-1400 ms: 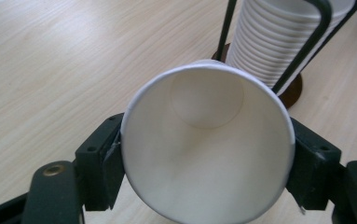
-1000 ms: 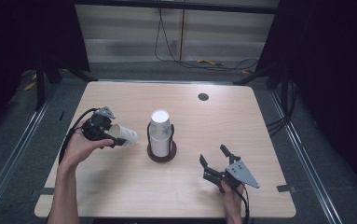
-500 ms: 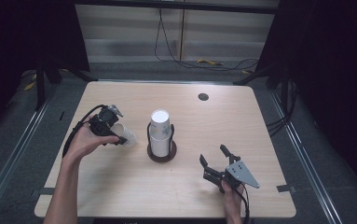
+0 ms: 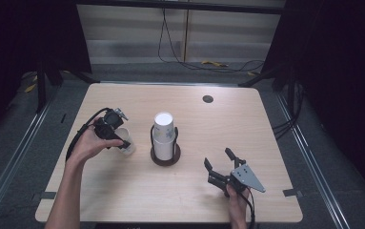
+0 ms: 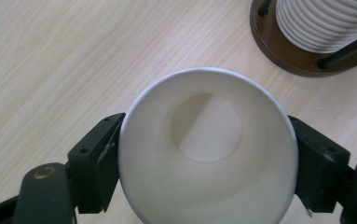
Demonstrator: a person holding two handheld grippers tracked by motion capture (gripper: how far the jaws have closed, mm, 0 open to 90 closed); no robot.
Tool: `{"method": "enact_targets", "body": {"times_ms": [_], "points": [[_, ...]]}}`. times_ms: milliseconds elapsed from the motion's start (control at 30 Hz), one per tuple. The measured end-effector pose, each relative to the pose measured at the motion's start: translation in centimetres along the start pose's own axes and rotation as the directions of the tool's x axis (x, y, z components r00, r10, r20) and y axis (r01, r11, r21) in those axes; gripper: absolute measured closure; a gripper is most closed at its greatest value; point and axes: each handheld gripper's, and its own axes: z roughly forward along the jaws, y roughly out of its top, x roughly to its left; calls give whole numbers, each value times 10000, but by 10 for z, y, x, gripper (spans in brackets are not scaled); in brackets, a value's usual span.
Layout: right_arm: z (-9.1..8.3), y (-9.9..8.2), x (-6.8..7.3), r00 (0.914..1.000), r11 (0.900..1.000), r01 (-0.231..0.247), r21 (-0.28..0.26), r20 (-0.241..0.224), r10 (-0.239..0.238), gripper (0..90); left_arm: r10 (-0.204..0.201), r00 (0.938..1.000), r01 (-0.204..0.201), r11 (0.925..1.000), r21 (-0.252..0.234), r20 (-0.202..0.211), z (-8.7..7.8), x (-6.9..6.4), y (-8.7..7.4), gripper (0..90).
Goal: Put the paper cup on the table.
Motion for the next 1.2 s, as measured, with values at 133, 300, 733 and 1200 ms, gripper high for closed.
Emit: {"method": "enact_targets", "body": {"times_ms": [133,300,733,1200], "points": [[0,0,0,10000,10000,15,-3,32,-15,150,-21,10000,21,10000,19,10,6,2,0,213],[0,0,0,10000,10000,1,8,29,-1,154,-94,9996,98,9998,-144,275,10,0,0,204],[0,0,0,10000,10000,-19,2,-34,19,155,-17,9991,69,9921,-1251,413,17,-1,0,173],[0,0,0,10000,10000,-10,-13,-53,10,155,-437,9975,615,9205,-3859,548,3,-5,-17,229]]}}
